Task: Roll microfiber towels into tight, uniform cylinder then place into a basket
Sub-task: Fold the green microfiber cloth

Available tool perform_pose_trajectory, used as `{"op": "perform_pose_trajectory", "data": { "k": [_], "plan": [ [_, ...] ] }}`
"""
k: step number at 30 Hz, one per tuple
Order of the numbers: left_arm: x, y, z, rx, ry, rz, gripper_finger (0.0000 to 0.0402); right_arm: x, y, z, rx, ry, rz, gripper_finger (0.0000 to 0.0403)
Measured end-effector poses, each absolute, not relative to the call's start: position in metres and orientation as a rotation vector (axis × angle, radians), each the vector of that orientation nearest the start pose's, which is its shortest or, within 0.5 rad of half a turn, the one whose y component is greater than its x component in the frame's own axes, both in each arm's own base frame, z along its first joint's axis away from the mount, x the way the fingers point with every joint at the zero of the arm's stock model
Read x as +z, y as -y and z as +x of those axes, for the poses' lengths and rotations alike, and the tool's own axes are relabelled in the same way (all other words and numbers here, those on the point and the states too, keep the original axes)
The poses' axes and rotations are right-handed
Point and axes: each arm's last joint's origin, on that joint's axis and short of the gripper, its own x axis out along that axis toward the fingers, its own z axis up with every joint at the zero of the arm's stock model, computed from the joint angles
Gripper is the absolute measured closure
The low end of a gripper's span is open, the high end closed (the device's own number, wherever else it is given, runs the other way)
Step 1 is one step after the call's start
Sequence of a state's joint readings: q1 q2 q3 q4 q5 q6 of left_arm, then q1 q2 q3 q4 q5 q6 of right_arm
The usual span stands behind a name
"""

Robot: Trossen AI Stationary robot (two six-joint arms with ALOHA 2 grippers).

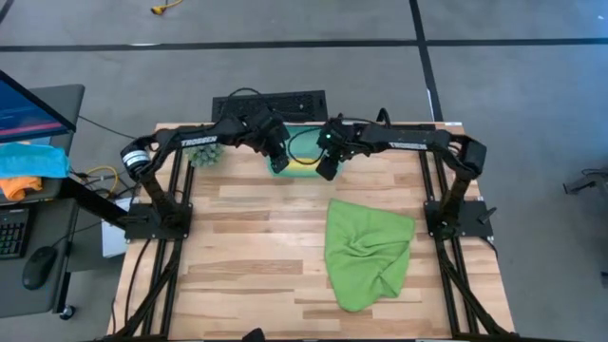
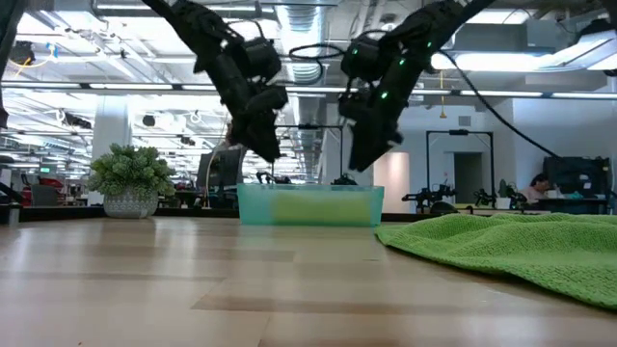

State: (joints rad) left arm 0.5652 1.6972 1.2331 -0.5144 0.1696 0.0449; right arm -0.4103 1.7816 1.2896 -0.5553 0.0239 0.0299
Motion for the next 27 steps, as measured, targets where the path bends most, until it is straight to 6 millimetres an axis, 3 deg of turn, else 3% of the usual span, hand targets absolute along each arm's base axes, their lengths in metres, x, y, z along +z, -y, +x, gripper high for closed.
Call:
{"op": "perform_pose_trajectory", "data": {
  "k": [5, 9, 12, 15, 22, 27],
  "plan": [
    [0.254, -0.166, 0.289, 0.334, -0.93, -0.287, 0.0262, 0.242, 0.118, 0.321, -0.367, -1.081, 0.224, 0.0223],
    [0.261, -0.138, 0.281, 0.318, -0.936, -0.272, 0.0262, 0.26, 0.076, 0.313, -0.303, -1.091, 0.208, 0.0236],
    [0.257, -0.111, 0.277, 0.264, -0.927, -0.256, 0.0262, 0.263, 0.038, 0.306, -0.251, -1.073, 0.165, 0.0243],
    [0.248, -0.082, 0.276, 0.219, -0.893, -0.255, 0.0262, 0.254, 0.004, 0.296, -0.231, -1.088, 0.133, 0.0247],
    [0.223, -0.011, 0.274, 0.084, -0.845, -0.28, 0.0262, 0.21, -0.068, 0.285, -0.187, -1.073, 0.218, 0.025],
    [0.217, 0.034, 0.276, 0.053, -0.763, -0.192, 0.0262, 0.188, -0.113, 0.281, -0.158, -1.055, 0.225, 0.0252]
  ]
}}
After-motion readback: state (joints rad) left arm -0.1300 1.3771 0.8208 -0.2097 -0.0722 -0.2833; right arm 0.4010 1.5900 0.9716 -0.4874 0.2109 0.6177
